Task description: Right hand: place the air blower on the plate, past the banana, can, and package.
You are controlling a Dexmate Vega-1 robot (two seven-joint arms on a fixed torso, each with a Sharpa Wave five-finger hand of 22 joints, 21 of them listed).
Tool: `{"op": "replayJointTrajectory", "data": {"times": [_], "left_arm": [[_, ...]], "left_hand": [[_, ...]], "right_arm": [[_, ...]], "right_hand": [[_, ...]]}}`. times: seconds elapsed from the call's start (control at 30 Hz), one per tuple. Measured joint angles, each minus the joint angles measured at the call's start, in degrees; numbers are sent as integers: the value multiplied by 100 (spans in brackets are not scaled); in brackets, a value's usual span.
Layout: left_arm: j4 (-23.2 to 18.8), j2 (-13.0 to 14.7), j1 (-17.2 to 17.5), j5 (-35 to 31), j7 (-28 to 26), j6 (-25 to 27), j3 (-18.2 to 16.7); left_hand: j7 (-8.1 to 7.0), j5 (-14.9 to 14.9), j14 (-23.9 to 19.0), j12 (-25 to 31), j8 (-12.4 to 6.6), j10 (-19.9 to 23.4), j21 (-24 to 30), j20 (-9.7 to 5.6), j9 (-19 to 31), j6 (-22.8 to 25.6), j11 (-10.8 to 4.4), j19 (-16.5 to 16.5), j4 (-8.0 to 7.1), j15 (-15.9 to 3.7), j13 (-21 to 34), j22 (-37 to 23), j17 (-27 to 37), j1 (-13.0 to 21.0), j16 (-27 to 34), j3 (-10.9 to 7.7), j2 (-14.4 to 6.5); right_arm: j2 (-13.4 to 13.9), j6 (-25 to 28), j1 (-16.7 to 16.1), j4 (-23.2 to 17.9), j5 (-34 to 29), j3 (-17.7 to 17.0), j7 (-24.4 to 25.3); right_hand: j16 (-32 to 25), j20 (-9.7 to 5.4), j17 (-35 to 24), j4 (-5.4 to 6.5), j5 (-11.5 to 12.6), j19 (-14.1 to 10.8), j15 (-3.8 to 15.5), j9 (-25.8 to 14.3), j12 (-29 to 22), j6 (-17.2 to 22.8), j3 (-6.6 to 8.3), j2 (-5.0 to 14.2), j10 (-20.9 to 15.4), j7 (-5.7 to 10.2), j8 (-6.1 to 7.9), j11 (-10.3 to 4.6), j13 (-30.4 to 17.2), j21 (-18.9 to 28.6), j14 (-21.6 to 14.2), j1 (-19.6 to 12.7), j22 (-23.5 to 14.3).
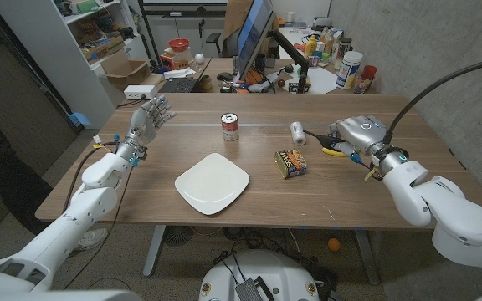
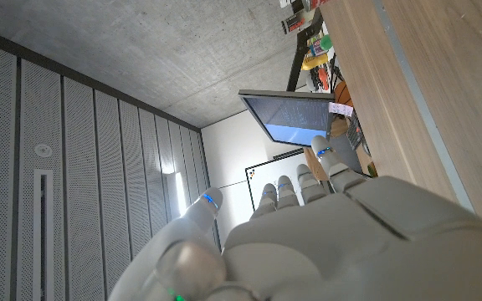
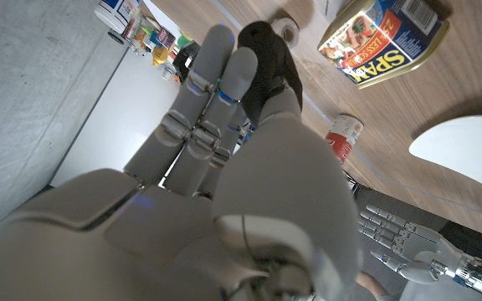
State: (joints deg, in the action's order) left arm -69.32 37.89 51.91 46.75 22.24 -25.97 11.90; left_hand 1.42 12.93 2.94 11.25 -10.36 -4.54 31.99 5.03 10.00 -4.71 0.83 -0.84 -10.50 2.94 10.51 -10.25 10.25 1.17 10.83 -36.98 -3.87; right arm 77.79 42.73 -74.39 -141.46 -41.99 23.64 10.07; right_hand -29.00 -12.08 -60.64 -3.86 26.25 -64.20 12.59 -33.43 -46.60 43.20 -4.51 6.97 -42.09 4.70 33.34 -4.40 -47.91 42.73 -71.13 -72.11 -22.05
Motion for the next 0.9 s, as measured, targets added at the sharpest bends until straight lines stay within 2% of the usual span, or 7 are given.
{"op": "replayJointTrajectory", "data": {"times": [0.17, 0.83, 0.9], "left_arm": [[11, 34, 38, 16, -29, -6, -57], [97, 70, 109, 81, -56, -50, -188], [97, 81, 133, 88, -66, -55, -209]], "left_hand": [[0, 0, 0, 0, 0, 0, 0, 0, 0, 0, 0, 0, 0, 0, 0, 0, 0, 0, 0, 0, 0], [0, 0, 0, 0, 0, 0, -22, 0, 0, 0, 0, 0, 0, 0, 0, 0, 0, 0, 0, 0, 0], [0, 0, 0, 0, 0, 0, -22, 0, 0, 0, 0, 0, 0, 0, 0, 0, 0, 0, 0, 0, 0]], "right_arm": [[-360, -275, 288, 148, -236, 156, -198], [-1545, -1787, 1039, 639, -1120, 454, -920], [-1635, -1838, 1108, 688, -1142, 489, -944]], "right_hand": [[0, 0, -26, 0, 0, 0, 0, 5, -24, 22, 0, 22, -10, -22, 39, 8, 1, 31, 0, -23, 27], [111, 0, -105, 23, -1, 42, 0, 41, -21, 40, -71, 52, -7, -43, 39, 9, -17, 133, -43, -54, 53], [110, 2, -105, 23, -2, 43, 0, 53, -21, 40, -71, 52, -7, -43, 73, 9, -16, 142, -43, -54, 63]]}}
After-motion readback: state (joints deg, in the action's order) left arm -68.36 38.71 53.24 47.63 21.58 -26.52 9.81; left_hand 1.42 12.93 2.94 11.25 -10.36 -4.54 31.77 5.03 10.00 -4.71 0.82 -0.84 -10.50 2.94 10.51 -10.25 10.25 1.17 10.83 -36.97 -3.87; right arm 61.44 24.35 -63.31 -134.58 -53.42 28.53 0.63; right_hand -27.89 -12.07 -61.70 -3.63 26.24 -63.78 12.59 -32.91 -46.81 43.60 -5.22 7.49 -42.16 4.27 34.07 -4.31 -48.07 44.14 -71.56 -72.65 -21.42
